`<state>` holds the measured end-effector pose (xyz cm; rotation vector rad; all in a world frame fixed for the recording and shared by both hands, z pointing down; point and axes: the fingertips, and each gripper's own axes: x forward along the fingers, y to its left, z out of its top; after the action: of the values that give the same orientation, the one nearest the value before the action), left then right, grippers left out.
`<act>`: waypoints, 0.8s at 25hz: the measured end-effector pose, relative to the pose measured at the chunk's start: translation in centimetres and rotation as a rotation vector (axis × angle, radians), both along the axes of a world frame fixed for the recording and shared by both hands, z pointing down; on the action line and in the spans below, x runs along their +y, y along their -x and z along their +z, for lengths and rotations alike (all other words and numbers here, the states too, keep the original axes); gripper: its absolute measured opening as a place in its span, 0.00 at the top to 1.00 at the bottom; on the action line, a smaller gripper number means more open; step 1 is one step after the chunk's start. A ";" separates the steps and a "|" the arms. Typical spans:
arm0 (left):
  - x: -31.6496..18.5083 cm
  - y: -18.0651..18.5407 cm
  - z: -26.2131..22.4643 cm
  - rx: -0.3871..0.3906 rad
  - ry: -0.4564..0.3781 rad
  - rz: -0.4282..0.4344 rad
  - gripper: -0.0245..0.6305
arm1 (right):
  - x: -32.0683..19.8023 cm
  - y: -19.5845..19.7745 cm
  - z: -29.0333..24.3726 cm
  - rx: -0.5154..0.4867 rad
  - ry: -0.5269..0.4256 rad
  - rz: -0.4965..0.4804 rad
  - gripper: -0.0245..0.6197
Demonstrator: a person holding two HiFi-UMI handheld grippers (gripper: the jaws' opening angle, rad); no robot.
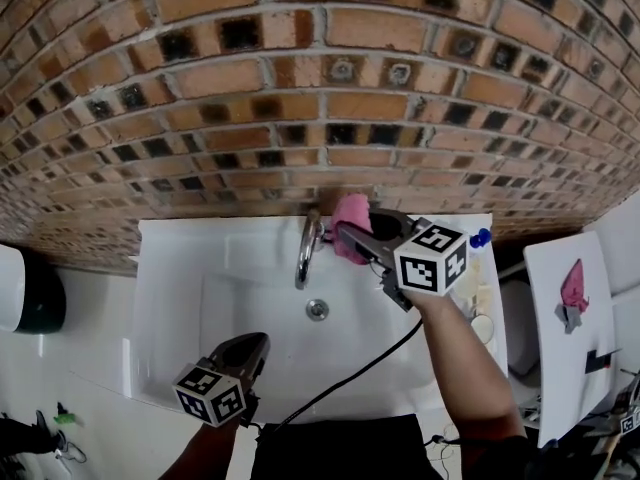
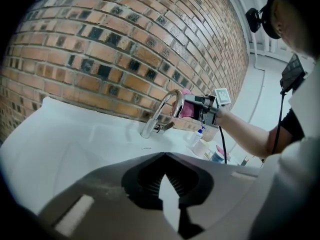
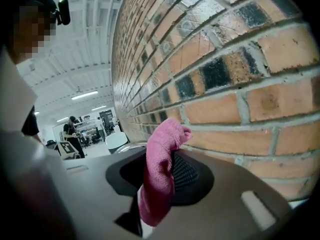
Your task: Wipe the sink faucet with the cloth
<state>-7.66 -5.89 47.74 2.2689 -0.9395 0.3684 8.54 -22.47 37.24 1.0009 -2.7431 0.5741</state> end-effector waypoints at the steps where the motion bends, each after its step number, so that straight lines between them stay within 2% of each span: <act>1: -0.2 -0.2 0.1 0.008 0.003 -0.008 0.95 | -0.8 -0.3 0.4 0.026 0.004 0.000 0.78; 5: -0.6 -0.9 0.6 0.045 0.014 -0.040 0.95 | -3.5 -0.4 3.5 0.120 0.066 -0.033 0.78; 10: -0.1 -1.7 2.6 0.084 0.062 -0.082 0.95 | -5.5 1.0 7.3 0.162 0.165 -0.082 0.78; 15: 0.1 -1.5 3.7 0.116 0.087 -0.133 0.95 | -7.1 2.4 8.9 0.038 0.282 -0.096 0.78; 20: 0.6 0.1 4.2 0.111 0.101 -0.167 0.95 | -7.9 2.7 9.2 -0.152 0.384 -0.110 0.78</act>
<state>-7.79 -5.32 51.98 2.0801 -1.0213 0.2094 5.85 -30.41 46.44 0.7364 -2.6399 1.1437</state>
